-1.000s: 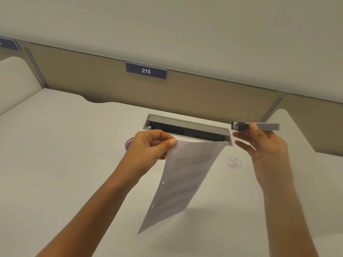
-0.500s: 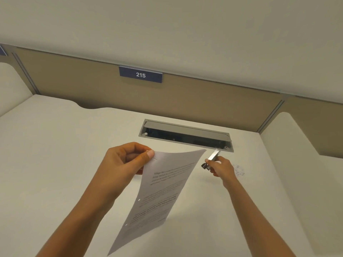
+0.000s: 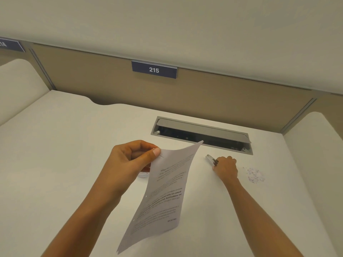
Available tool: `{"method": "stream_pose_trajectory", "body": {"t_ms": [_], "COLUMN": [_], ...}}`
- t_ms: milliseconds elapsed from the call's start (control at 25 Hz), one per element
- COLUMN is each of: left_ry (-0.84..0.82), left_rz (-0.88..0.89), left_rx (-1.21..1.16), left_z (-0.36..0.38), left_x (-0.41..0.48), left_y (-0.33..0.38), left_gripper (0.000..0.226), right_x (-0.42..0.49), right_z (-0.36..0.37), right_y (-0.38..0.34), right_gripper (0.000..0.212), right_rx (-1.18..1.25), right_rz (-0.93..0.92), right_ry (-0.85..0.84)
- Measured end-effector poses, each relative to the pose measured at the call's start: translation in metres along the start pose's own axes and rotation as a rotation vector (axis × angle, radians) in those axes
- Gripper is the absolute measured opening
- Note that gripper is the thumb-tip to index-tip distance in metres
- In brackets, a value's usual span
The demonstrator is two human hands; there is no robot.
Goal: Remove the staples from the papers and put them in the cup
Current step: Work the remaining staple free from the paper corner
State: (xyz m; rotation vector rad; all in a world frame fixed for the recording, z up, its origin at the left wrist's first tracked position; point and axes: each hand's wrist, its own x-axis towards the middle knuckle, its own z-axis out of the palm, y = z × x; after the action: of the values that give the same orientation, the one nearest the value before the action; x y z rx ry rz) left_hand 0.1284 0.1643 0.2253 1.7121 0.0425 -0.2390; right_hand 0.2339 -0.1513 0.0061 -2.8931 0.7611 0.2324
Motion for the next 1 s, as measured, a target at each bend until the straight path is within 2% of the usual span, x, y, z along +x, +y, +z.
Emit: {"method": "stream_pose_trajectory", "body": {"t_ms": [160,240,280,360,440,520,600,680,800,1000], "left_ry": [-0.012,-0.022,-0.026,-0.034,-0.042,-0.053,-0.059,-0.082,-0.103,-0.136], "left_rz": [-0.011,-0.006,0.002,0.018,0.034,0.054,0.083,0.123,0.187,0.262], "left_rx": [-0.021,-0.032,-0.035,-0.033,-0.034,-0.038,-0.054,-0.08,-0.113,-0.145], "left_z": [0.0,0.001,0.002,0.004,0.01,0.019,0.028,0.035,0.042,0.047], "left_x": [-0.002,-0.005,-0.006,-0.009,-0.012,-0.015,-0.021,-0.03,-0.044,-0.069], "left_y": [0.005,0.008,0.01,0.015,0.018,0.022,0.029,0.037,0.048,0.06], "left_gripper": [0.021,0.021,0.022,0.026,0.024,0.018,0.013,0.013,0.012,0.012], "right_x": [-0.002,-0.009,-0.015,-0.037,-0.083,-0.144,-0.202,-0.236,-0.253,-0.27], "right_z": [0.003,-0.01,-0.022,-0.06,-0.118,-0.177,-0.218,-0.233,-0.235,-0.239], "right_y": [0.006,0.003,-0.001,-0.013,-0.026,-0.036,-0.042,-0.041,-0.031,-0.013], "right_gripper": [0.043,0.045,0.045,0.039,0.032,0.024,0.021,0.025,0.028,0.019], "right_rx": [-0.026,0.054,0.189,0.609,0.964,1.15,1.083,0.912,0.795,0.8], "right_rz": [-0.019,-0.006,0.012,-0.007,-0.151,-0.352,-0.607,-0.756,-0.78,-0.752], "right_ry": [0.014,0.027,0.076,0.238,0.419,0.478,0.449,0.364,0.294,0.306]}}
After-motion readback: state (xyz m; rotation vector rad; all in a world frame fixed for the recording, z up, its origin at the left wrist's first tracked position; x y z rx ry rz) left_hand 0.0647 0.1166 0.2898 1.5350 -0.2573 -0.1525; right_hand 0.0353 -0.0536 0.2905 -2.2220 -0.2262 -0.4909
